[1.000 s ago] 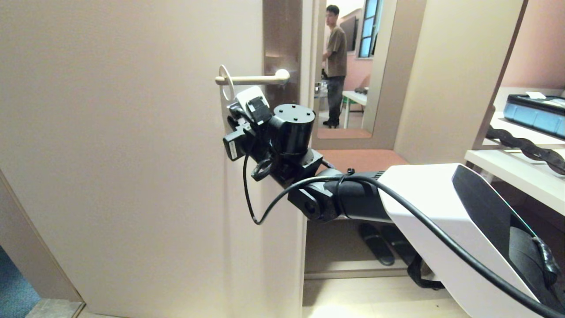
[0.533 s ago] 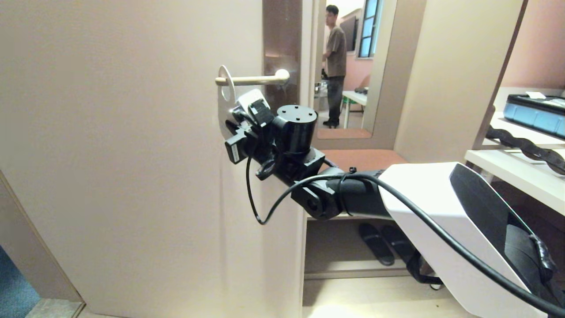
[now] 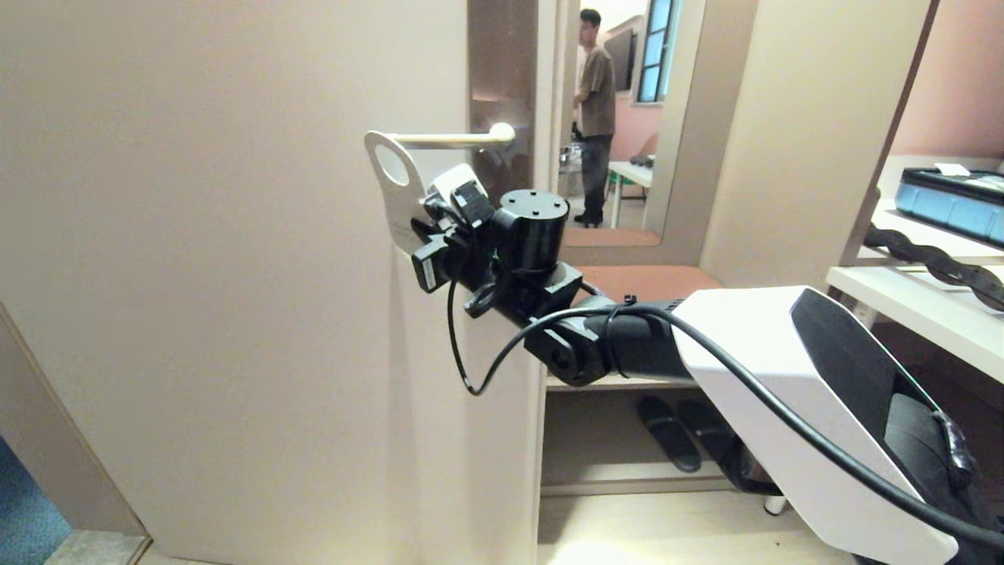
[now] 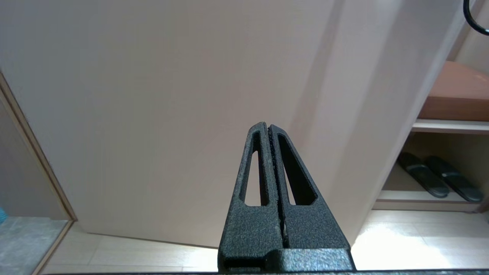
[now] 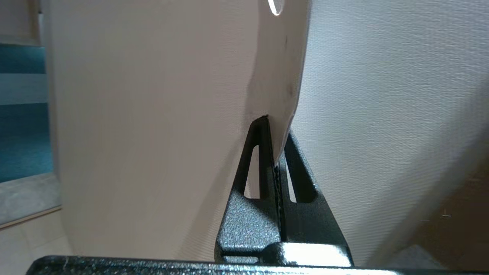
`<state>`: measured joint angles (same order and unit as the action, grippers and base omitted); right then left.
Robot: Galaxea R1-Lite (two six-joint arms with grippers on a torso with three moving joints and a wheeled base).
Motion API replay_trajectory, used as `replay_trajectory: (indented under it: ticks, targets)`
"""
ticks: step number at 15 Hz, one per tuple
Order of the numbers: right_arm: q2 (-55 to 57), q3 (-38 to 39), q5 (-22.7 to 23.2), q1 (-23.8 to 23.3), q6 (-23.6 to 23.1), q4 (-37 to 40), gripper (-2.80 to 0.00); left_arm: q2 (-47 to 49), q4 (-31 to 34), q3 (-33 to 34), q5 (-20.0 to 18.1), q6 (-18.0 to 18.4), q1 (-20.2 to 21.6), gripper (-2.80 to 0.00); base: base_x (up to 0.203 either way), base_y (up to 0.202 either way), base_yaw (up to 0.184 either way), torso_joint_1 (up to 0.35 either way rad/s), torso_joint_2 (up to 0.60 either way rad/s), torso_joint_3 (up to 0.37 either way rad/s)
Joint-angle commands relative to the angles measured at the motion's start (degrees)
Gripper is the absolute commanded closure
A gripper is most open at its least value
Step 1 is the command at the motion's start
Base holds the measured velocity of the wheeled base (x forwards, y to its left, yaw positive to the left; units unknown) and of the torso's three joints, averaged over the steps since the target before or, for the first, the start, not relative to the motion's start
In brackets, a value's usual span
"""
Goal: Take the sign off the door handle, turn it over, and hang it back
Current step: Take down the sign, then hand it to the other hand
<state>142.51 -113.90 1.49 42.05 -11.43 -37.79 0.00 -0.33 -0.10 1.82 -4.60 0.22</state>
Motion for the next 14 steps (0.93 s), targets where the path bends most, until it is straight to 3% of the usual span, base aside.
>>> replay_trajectory:
  ticks: [1,6,14]
  targets:
    - [-0.13,-0.10,-0.08,-0.65,-0.08,-0.35,0.00,0.00,-0.02,0.01,0.03,-0.06,0.04,0.00,0.000,0.000,0.000,0.000,0.00,0.000]
    - [-1.20,-0.01,4.03,-0.05,0.09,-0.88,0.00,0.00,-0.02,0.01,0.03,-0.06,0.04,0.00,0.000,0.000,0.000,0.000,0.00,0.000]
    - [-3.19,1.56,4.09,5.21,0.71,-4.59,0.00,0.00,-0.02,0.01,0.03,0.01,0.04,0.00,0.000,0.000,0.000,0.000,0.00,0.000]
